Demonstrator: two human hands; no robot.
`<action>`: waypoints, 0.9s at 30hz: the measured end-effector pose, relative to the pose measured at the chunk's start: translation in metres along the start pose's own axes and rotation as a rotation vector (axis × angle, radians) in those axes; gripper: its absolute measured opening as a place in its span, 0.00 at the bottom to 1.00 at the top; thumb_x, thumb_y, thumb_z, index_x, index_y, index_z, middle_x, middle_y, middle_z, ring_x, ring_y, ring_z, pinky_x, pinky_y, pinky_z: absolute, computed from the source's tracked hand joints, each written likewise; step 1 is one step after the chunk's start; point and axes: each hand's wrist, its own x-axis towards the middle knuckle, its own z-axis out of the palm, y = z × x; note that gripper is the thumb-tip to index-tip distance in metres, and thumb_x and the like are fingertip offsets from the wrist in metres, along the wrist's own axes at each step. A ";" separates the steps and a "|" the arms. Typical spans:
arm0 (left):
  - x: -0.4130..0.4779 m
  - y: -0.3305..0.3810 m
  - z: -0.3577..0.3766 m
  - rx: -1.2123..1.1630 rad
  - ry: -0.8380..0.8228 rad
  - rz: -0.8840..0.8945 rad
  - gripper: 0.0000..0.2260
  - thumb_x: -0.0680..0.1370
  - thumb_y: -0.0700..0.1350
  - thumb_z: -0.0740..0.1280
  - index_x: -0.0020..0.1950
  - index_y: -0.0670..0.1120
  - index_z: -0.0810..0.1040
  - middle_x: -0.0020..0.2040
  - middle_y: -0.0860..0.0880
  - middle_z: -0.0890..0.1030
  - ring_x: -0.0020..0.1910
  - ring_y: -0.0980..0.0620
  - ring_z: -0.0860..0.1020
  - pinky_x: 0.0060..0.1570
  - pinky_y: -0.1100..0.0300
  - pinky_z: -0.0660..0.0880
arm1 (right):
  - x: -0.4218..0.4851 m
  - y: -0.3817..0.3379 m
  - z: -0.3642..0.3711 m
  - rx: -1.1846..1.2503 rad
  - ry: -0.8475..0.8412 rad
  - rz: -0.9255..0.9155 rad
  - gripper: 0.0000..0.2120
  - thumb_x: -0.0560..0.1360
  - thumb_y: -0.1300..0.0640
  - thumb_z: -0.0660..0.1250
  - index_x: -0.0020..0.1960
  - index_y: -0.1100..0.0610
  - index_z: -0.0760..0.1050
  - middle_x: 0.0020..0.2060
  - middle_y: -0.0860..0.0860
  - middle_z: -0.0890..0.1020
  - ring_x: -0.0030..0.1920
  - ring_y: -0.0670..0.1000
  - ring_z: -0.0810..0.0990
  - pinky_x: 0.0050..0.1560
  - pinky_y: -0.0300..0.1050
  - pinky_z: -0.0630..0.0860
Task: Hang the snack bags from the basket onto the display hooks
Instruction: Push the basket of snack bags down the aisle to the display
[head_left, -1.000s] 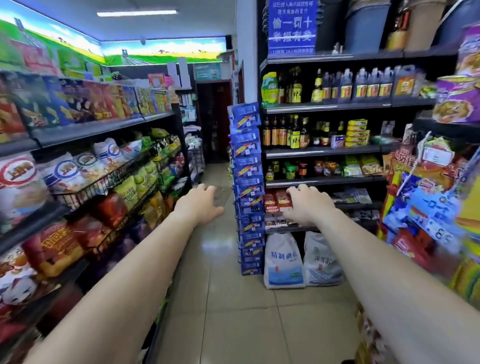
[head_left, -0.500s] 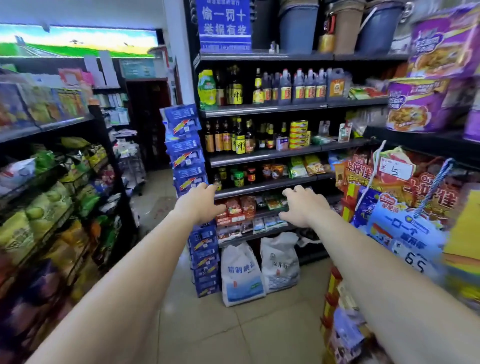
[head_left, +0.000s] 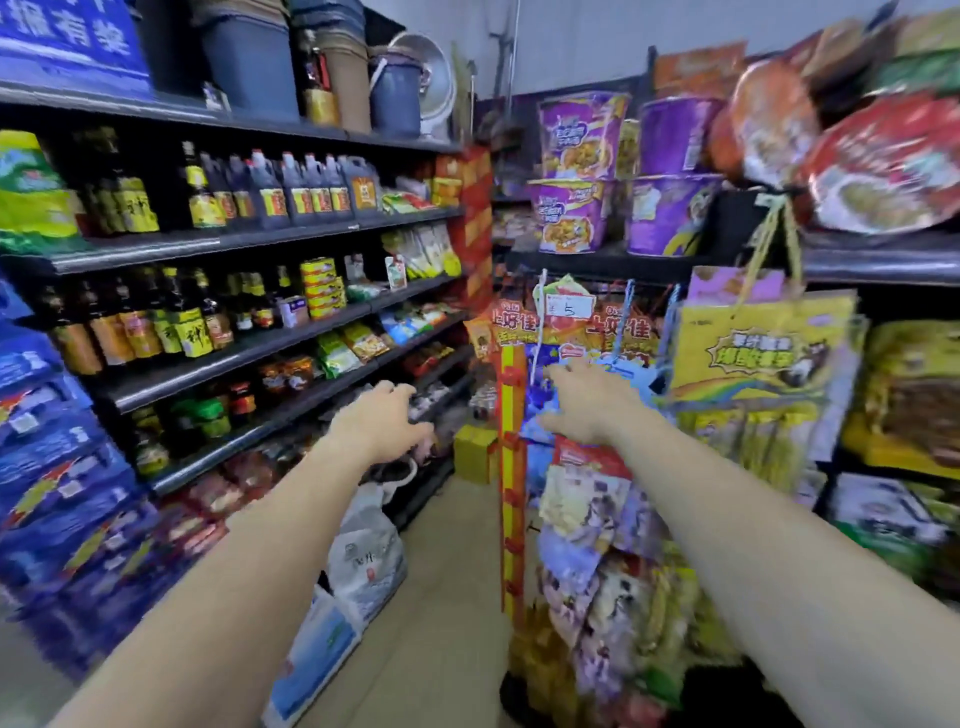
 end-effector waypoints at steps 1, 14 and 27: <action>-0.001 0.013 0.002 -0.017 -0.003 0.048 0.34 0.77 0.63 0.63 0.79 0.50 0.61 0.75 0.46 0.65 0.69 0.42 0.71 0.61 0.45 0.74 | -0.013 0.008 -0.006 -0.015 0.009 0.038 0.33 0.74 0.38 0.64 0.73 0.55 0.64 0.68 0.57 0.70 0.66 0.62 0.71 0.60 0.59 0.74; -0.016 0.228 0.038 -0.088 -0.019 0.525 0.33 0.78 0.62 0.64 0.78 0.48 0.62 0.75 0.42 0.66 0.70 0.40 0.69 0.65 0.43 0.71 | -0.192 0.166 -0.035 -0.180 -0.035 0.526 0.33 0.75 0.36 0.62 0.74 0.52 0.62 0.69 0.56 0.69 0.64 0.61 0.71 0.53 0.56 0.75; -0.003 0.464 0.144 -0.148 -0.073 0.600 0.32 0.79 0.62 0.62 0.79 0.49 0.61 0.77 0.44 0.63 0.73 0.41 0.67 0.62 0.44 0.74 | -0.253 0.378 0.032 -0.108 -0.129 0.554 0.35 0.77 0.37 0.62 0.76 0.54 0.58 0.72 0.58 0.65 0.68 0.62 0.68 0.59 0.59 0.74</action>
